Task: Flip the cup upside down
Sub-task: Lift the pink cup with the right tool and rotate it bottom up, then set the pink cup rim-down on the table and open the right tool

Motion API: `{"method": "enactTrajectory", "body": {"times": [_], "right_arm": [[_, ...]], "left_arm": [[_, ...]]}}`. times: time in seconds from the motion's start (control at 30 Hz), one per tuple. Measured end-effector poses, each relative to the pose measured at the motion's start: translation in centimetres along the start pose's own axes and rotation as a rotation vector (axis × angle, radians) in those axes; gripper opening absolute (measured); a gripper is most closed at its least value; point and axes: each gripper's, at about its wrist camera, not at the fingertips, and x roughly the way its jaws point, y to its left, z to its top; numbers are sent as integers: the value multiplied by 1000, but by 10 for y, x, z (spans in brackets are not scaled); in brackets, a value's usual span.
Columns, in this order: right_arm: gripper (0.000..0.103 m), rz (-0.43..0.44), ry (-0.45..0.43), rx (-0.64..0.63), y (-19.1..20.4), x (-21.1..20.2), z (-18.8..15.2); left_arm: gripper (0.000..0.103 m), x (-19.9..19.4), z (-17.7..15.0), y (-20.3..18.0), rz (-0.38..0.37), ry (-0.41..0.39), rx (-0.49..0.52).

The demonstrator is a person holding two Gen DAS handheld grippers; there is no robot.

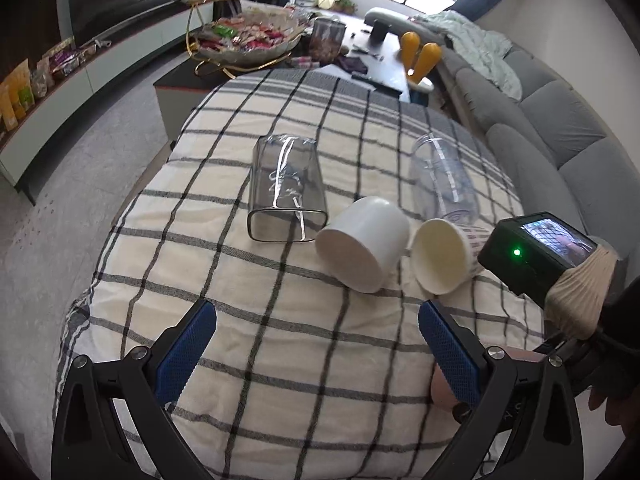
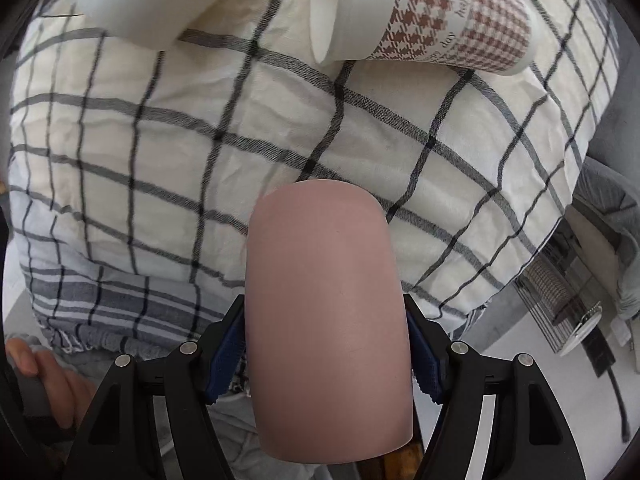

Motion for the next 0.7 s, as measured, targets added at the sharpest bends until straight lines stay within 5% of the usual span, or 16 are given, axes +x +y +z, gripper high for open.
{"method": "enactTrajectory", "body": {"times": [0.43,0.7], "right_arm": [[72,-42,23,9,1,-2,23],[78,-56,-127,43,10,-30,-11]], "left_arm": [[103,17,7,14,21,29,-42],[103,-11,2,11,22,-23,-14]]}}
